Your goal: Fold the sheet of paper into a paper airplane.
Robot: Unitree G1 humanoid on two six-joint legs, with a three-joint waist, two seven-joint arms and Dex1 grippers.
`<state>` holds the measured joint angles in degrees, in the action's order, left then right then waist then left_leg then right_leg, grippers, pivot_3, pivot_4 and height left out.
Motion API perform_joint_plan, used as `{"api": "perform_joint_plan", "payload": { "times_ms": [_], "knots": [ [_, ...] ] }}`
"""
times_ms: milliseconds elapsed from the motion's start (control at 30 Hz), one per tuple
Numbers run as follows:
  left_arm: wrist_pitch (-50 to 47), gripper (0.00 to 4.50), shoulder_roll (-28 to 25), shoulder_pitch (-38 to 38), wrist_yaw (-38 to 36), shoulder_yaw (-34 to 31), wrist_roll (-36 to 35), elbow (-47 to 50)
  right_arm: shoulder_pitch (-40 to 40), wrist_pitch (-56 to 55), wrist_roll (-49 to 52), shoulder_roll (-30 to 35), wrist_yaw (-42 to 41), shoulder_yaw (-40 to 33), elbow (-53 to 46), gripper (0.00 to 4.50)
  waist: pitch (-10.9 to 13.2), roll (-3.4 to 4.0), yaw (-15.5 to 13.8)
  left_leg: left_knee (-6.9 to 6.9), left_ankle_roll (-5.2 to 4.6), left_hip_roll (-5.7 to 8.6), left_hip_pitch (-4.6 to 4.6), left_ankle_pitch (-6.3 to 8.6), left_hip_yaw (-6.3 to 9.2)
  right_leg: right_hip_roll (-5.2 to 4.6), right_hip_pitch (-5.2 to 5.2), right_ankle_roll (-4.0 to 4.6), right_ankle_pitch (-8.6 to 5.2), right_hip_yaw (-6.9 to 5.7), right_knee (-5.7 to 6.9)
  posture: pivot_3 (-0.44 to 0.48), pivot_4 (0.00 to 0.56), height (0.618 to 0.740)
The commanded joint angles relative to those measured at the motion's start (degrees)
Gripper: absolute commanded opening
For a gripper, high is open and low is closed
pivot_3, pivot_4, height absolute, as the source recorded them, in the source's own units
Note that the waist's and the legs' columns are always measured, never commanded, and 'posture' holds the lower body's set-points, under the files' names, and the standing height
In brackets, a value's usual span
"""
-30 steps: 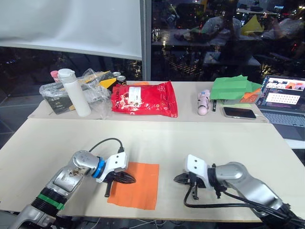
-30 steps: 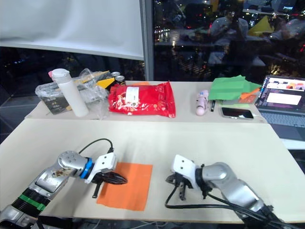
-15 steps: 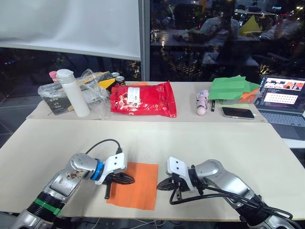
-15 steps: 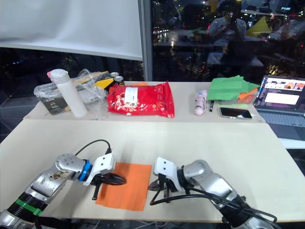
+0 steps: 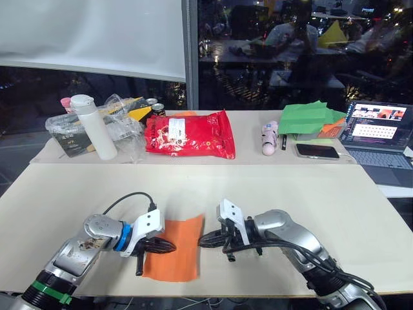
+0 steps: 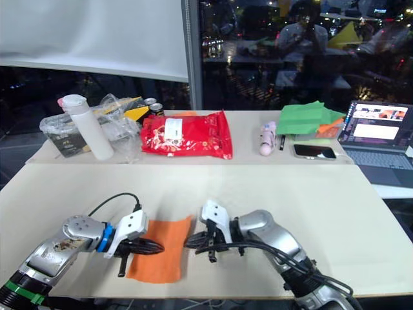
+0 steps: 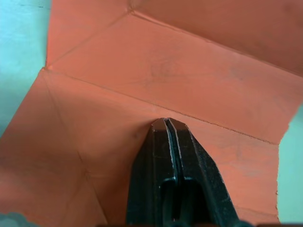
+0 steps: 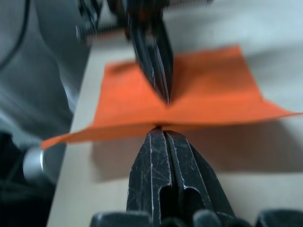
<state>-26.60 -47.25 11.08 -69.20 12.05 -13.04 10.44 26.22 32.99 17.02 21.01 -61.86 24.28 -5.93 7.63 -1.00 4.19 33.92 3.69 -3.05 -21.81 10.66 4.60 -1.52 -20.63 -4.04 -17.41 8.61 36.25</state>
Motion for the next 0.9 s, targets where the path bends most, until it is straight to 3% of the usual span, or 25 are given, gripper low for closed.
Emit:
{"api": "perform_joint_plan", "payload": {
  "times_ms": [33, 233, 400, 600, 900],
  "knots": [
    [-1.7, 0.00, -1.5, -1.3, 1.4, -0.6, 0.9, -0.9, 2.9, -0.7, 0.3, -2.3, -0.3, 0.6, 2.5, 0.03, 0.0, 0.00, 0.0, 0.00, 0.00, 0.00, 0.00, 0.00, 0.00, 0.00, 0.00, 0.00, 0.00, 0.00, 0.00, 0.000, 0.150, 0.715],
    [-2.9, 0.00, -2.5, -3.7, 3.1, -3.4, -0.6, 1.1, 6.3, -3.6, -1.7, -6.3, -0.8, 2.5, 9.6, 0.03, 0.0, 0.01, 0.0, -0.01, 0.00, 0.00, -0.03, 0.00, 0.00, -0.01, -0.06, 0.01, 0.01, 0.00, 0.01, 0.000, 0.150, 0.715],
    [-5.6, 0.00, -4.3, -8.6, 5.0, -11.1, -4.4, 3.2, 9.1, -8.1, -4.6, -10.5, -1.7, 4.5, 18.1, 0.03, 0.0, -0.01, 0.5, -0.05, 0.00, -0.05, -0.06, 0.00, -0.02, 0.02, -0.27, 0.01, 0.00, 0.00, 0.20, 0.000, 0.150, 0.715],
    [-5.9, 0.00, -5.6, -13.4, 6.8, -16.1, -6.2, 5.2, 10.7, -10.7, -6.4, -13.8, -2.6, 4.8, 24.7, 0.03, 0.0, -0.01, 0.6, -0.05, 0.00, -0.04, -0.09, 0.00, -0.02, 0.03, -0.45, 0.19, -0.11, -0.01, 0.55, 0.000, 0.150, 0.715],
    [-9.3, 0.00, -2.8, -12.0, 8.3, -28.8, -17.7, 6.4, 12.4, -15.2, -12.1, -15.1, -2.7, 7.3, 31.4, 0.03, 0.2, -0.01, 0.8, -0.06, 0.01, -0.06, -0.08, 0.00, -0.01, 0.03, -0.50, 0.22, -0.13, -0.04, 0.58, 0.000, 0.150, 0.715]
  ]
}}
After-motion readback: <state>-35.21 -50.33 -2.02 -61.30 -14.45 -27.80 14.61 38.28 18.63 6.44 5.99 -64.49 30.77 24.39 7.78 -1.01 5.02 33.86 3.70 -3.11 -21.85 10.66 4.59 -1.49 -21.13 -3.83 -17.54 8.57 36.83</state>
